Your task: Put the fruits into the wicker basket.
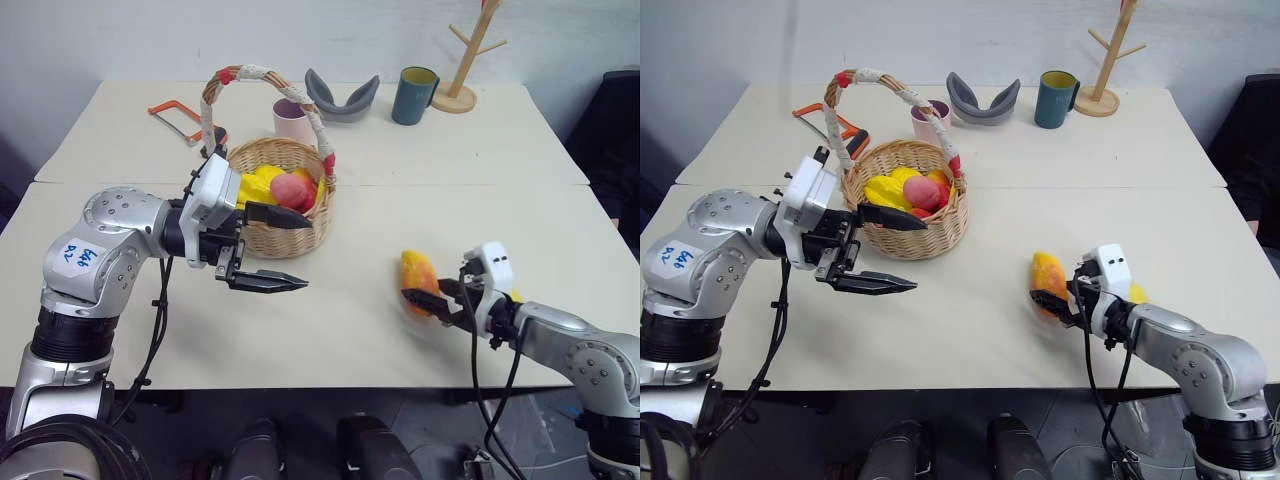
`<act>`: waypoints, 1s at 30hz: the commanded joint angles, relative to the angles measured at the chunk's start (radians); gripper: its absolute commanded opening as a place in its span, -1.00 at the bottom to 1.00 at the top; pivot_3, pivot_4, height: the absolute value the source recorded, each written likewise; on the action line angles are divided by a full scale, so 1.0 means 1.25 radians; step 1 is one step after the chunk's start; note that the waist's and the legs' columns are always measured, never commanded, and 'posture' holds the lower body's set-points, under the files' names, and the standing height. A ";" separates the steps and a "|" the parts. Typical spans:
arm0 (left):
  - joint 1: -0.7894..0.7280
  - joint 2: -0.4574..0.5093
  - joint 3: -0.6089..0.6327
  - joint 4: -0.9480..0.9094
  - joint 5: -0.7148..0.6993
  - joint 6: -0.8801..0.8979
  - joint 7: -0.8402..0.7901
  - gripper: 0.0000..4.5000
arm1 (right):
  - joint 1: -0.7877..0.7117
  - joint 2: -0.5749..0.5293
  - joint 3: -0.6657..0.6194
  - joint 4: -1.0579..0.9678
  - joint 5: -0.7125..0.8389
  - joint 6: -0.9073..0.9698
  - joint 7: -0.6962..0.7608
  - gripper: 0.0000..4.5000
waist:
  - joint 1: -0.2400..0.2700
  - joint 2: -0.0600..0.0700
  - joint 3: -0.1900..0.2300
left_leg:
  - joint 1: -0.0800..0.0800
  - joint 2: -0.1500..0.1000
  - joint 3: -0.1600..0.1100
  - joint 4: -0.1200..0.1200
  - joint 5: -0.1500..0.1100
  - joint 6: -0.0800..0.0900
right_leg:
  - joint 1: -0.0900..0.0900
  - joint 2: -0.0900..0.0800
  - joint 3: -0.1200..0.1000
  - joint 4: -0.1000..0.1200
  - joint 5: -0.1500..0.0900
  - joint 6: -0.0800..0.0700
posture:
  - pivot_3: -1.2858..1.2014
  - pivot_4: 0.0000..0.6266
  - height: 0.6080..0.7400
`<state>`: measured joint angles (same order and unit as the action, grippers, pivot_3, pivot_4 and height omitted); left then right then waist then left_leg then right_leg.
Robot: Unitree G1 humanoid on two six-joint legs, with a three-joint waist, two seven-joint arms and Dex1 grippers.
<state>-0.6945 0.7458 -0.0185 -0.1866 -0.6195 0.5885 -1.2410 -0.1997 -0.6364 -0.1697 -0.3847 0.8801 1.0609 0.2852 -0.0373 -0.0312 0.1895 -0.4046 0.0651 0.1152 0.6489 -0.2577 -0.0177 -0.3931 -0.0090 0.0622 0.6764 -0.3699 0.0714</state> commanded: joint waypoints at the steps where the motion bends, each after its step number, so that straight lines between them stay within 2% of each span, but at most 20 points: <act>1: -0.009 0.004 0.021 -0.013 0.000 -0.009 0.013 1.00 | -0.019 0.001 -0.001 -0.022 -0.016 -0.035 0.034 0.31 | 0.000 0.000 0.000 | 0.000 0.000 0.000 0.000 0.000 0.000 | 0.000 0.000 0.000 0.000 0.000 0.000 | 0.03 -0.52 1.00; 4: -0.009 -0.005 0.041 0.012 -0.016 0.017 0.046 1.00 | -0.029 -0.006 -0.001 -0.060 0.019 -0.032 0.089 -0.05 | 0.000 0.000 0.000 | 0.000 0.000 0.000 0.000 0.000 0.000 | 0.000 0.000 0.000 0.000 0.000 0.000 | 0.03 -0.52 1.00; 7: 0.001 -0.006 0.084 0.037 -0.032 0.050 0.097 1.00 | -0.059 -0.009 0.011 -0.092 0.051 -0.026 0.139 -0.05 | -0.002 0.000 0.000 | 0.000 0.000 0.000 0.000 0.000 0.000 | 0.000 0.000 0.000 0.000 0.000 0.000 | 0.03 -0.52 1.00; 9: 0.060 0.035 0.154 0.033 -0.049 0.081 0.110 1.00 | -0.155 0.015 0.051 -0.096 0.073 -0.024 0.170 -0.05 | -0.017 0.000 0.000 | 0.000 0.000 0.000 0.000 0.000 0.000 | 0.000 0.000 0.000 0.000 0.000 0.000 | 0.03 -0.52 1.00; 12: 0.117 0.075 0.205 0.019 -0.061 0.099 0.118 1.00 | -0.250 0.045 0.094 -0.076 0.073 -0.026 0.189 -0.05 | -0.032 0.000 0.000 | 0.000 0.001 0.000 -0.001 0.000 0.000 | -0.002 0.000 -0.001 0.003 0.000 -0.001 | 0.03 -0.52 1.00; 18: 0.224 0.134 0.295 0.005 -0.055 0.099 0.139 1.00 | -0.543 0.220 0.261 0.190 -0.112 -0.108 0.181 -0.05 | -0.040 0.000 0.000 | 0.000 0.001 0.000 -0.001 -0.001 -0.001 | -0.003 -0.001 -0.001 0.003 -0.001 -0.002 | 0.03 -0.52 1.00; 23: 0.238 0.134 0.320 -0.020 -0.072 0.107 0.168 1.00 | -0.686 0.333 0.313 0.444 -0.268 -0.230 0.178 -0.05 | -0.036 -0.001 0.000 | -0.001 0.000 -0.001 0.000 -0.001 -0.001 | -0.004 -0.002 -0.002 0.004 -0.002 -0.003 | 0.03 -0.52 1.00; 27: 0.253 0.132 0.327 -0.050 -0.083 0.112 0.184 1.00 | -0.752 0.387 0.312 0.558 -0.327 -0.287 0.208 0.54 | -0.038 -0.001 0.000 | -0.002 -0.001 0.000 0.000 -0.002 0.000 | -0.004 -0.004 -0.002 0.004 -0.002 -0.003 | 0.03 -0.52 1.00; 29: 0.256 0.131 0.329 -0.055 -0.087 0.111 0.191 1.00 | -0.758 0.391 0.315 0.558 -0.350 -0.299 0.221 0.88 | -0.038 -0.001 0.000 | -0.002 -0.001 0.000 0.000 -0.003 -0.001 | -0.004 -0.004 -0.002 0.004 -0.002 -0.003 | 0.03 -0.52 1.00; 30: 0.255 0.130 0.329 -0.057 -0.089 0.111 0.194 1.00 | -0.752 0.385 0.310 0.530 -0.350 -0.290 0.229 0.98 | -0.039 -0.001 0.000 | -0.002 0.000 0.000 -0.001 -0.003 -0.001 | -0.004 -0.004 -0.003 0.004 -0.002 -0.003 | 0.03 -0.52 1.00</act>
<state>-0.3788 0.9018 0.3585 -0.2272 -0.7067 0.7308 -1.0062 -1.1228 -0.1505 0.2329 0.3264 0.4489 0.7164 0.5491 -0.0855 -0.0321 0.1893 -0.4069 0.0649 0.1151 0.6480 -0.2614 -0.0192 -0.3986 -0.0133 0.0590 0.6810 -0.3719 0.0674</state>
